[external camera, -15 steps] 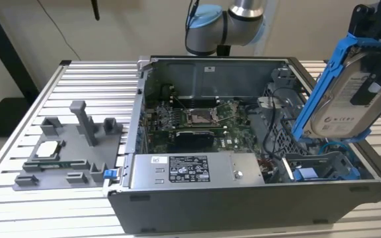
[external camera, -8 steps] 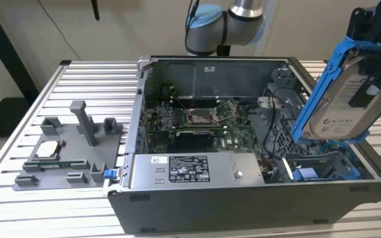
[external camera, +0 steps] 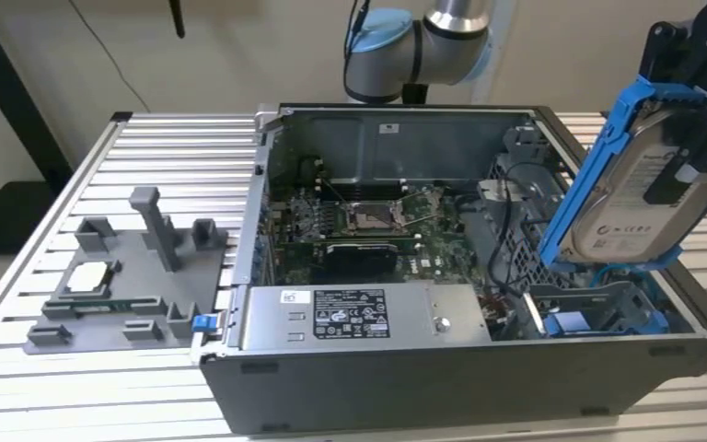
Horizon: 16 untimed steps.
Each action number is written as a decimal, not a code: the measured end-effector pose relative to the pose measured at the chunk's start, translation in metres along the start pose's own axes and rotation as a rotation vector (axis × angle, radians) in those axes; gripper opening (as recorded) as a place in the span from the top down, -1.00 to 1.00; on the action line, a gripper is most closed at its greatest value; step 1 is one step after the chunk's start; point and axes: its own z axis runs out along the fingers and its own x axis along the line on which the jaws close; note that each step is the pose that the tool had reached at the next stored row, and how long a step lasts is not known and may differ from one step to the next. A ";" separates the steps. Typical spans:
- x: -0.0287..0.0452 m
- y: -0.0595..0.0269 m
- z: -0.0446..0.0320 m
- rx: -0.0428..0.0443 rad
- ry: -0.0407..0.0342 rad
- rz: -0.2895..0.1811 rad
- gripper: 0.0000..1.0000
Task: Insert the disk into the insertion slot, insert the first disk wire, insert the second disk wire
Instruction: 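Insert the disk into the insertion slot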
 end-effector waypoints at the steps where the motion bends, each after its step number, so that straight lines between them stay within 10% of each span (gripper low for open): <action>1: 0.0000 0.0000 0.0008 0.0001 -0.0003 0.000 1.00; 9: 0.0004 -0.0003 0.0069 0.0006 -0.0030 0.000 1.00; 16: 0.0042 -0.0008 0.0119 0.0011 -0.0228 -0.001 1.00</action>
